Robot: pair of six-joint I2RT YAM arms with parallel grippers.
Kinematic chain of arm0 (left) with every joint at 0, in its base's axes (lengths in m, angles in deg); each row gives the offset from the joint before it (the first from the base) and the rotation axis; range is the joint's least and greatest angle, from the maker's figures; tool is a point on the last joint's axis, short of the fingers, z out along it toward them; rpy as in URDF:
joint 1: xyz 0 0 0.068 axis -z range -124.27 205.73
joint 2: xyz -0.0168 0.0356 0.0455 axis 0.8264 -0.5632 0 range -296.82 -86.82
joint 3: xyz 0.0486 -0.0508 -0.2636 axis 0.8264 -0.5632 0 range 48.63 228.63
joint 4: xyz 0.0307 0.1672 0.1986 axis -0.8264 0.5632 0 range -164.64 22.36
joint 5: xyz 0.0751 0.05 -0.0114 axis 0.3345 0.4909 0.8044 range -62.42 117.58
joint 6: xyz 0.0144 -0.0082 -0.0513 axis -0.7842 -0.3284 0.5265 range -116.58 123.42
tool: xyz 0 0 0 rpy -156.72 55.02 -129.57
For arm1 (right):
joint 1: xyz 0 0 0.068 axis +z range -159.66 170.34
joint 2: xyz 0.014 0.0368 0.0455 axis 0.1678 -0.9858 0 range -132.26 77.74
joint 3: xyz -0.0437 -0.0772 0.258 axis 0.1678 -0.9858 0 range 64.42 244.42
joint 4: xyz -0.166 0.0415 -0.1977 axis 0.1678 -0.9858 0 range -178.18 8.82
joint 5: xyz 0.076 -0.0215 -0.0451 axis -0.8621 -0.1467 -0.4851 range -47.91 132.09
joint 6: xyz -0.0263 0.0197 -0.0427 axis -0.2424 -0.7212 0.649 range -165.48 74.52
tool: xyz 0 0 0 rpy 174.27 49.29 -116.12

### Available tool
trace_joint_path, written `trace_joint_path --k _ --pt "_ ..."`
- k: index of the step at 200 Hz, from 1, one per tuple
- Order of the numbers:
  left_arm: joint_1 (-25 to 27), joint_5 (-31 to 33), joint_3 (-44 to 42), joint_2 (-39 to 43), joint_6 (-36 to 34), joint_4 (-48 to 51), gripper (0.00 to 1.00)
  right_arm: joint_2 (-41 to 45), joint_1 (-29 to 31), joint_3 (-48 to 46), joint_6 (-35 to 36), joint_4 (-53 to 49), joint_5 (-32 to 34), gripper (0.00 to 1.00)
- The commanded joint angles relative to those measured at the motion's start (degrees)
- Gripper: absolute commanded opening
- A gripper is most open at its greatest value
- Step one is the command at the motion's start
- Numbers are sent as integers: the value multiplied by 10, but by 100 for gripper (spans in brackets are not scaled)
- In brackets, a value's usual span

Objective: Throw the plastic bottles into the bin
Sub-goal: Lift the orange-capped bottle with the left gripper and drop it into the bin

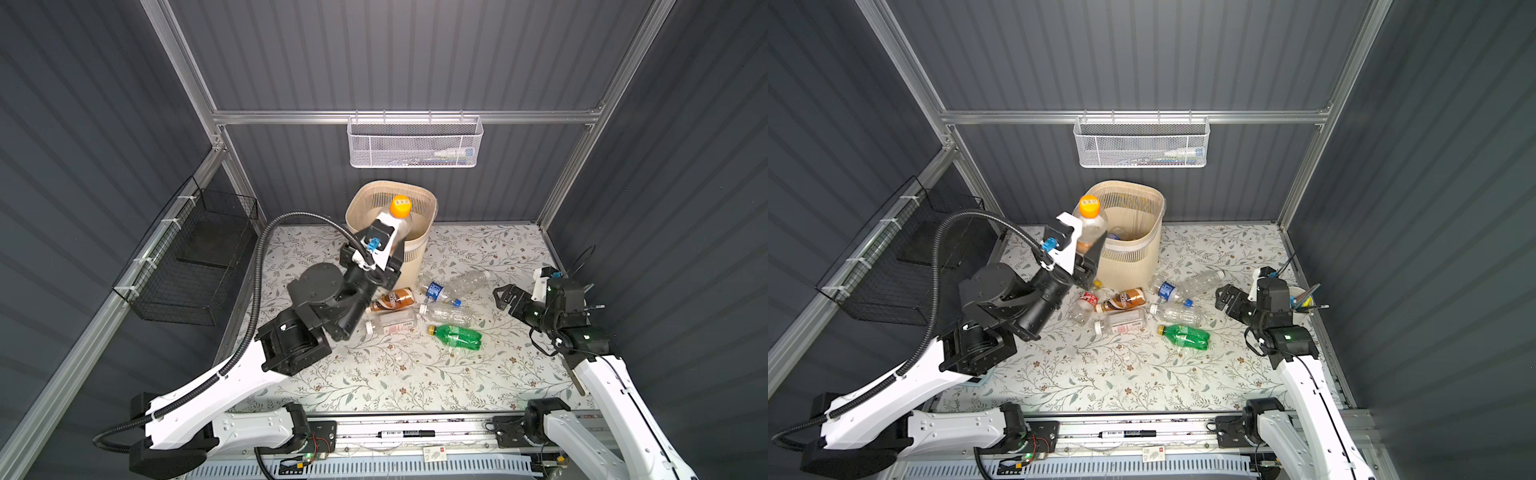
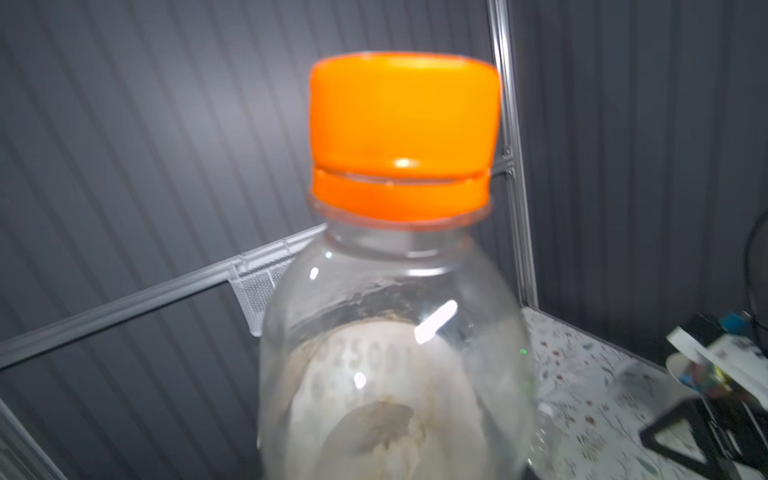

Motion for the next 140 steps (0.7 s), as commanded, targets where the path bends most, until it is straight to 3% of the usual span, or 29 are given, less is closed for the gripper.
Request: trace_joint_path --k 1,18,32,37,47,61,69,96,140 --pt "-90 -64 37 -82 31 -20 44 9 -2 5 -7 11 -9 99" --pt "-196 -181 99 -163 157 50 50 11 -3 6 -9 18 -26 99" --pt "-245 -265 197 -250 223 148 56 9 -3 13 -2 15 -41 99" --pt "-250 -275 238 -278 233 185 58 7 -3 17 1 10 -45 99" --pt "-250 -281 310 -324 239 250 75 5 -3 26 6 -4 -46 99" --pt "-250 -277 375 -347 246 298 87 10 -3 39 13 -28 -34 99" --pt "-250 -267 366 -330 248 279 99 17 -3 42 15 -33 -23 99" --pt "-250 -229 253 -220 246 149 100 38 -4 39 7 -36 -1 99" --pt "-249 -191 151 -122 244 117 100 13 -3 37 -12 -51 -30 97"
